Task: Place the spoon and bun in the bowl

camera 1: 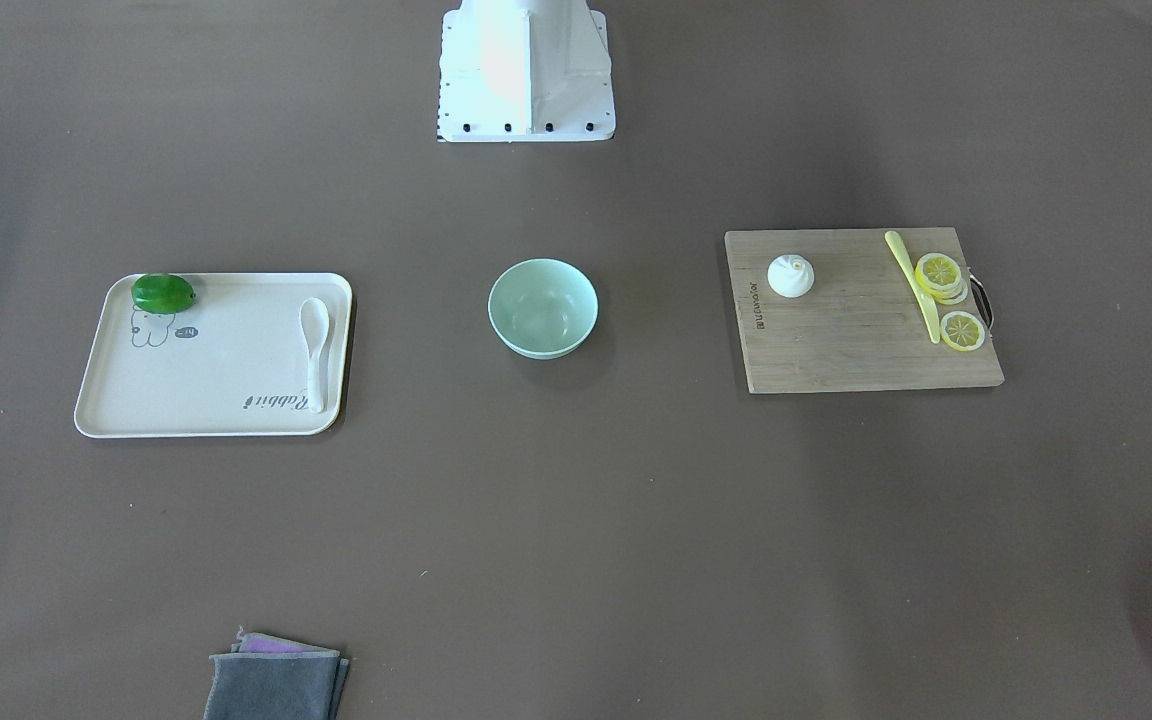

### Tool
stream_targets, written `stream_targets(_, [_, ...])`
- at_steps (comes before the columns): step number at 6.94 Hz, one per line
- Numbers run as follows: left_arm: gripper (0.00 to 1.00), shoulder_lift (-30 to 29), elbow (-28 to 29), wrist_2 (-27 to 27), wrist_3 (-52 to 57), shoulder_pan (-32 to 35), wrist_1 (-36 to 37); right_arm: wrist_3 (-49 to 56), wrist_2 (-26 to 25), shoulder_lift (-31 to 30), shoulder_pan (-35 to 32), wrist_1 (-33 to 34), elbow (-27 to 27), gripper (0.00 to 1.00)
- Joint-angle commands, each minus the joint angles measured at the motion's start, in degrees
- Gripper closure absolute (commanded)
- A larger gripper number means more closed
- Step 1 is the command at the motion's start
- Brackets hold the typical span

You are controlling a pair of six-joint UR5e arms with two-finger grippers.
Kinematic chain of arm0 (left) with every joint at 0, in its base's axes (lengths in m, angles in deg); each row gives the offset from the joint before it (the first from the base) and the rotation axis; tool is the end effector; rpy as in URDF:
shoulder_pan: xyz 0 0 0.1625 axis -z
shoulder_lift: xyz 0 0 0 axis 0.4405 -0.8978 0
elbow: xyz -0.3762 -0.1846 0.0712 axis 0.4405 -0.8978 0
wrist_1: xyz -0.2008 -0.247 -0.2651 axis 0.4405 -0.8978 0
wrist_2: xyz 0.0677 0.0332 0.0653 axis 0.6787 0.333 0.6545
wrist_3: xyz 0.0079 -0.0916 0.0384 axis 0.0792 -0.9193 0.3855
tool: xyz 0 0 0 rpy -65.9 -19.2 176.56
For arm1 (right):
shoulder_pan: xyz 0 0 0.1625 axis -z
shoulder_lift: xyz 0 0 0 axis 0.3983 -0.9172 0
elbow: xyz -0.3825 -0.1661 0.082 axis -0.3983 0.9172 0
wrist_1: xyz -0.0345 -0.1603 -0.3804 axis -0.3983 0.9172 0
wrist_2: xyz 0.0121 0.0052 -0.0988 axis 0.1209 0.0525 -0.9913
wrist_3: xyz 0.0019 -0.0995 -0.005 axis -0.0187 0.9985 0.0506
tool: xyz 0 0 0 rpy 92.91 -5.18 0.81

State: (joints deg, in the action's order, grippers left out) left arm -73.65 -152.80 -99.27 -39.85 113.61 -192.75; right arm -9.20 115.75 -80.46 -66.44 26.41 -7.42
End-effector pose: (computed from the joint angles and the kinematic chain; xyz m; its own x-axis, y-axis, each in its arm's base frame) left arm -0.0490 -0.4630 0.5990 0.7397 -0.0338 -0.6721 0.1675 0.9766 0.1352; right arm 0.0582 -0.4775 0.6372 0.6596 0.1518 0.7362 -0.0840 0.9882 -0.1285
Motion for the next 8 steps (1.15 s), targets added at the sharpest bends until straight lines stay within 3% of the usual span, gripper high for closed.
stream_targets(1, [0.02,-0.1,0.1,-2.8,0.1,0.0,0.1,0.0,0.1,0.0,0.0,0.0,0.0,0.00])
stream_targets(8, [0.02,-0.7,0.4,-2.8,-0.2,-0.1,0.1,0.0,0.1,0.0,0.0,0.0,-0.1,0.00])
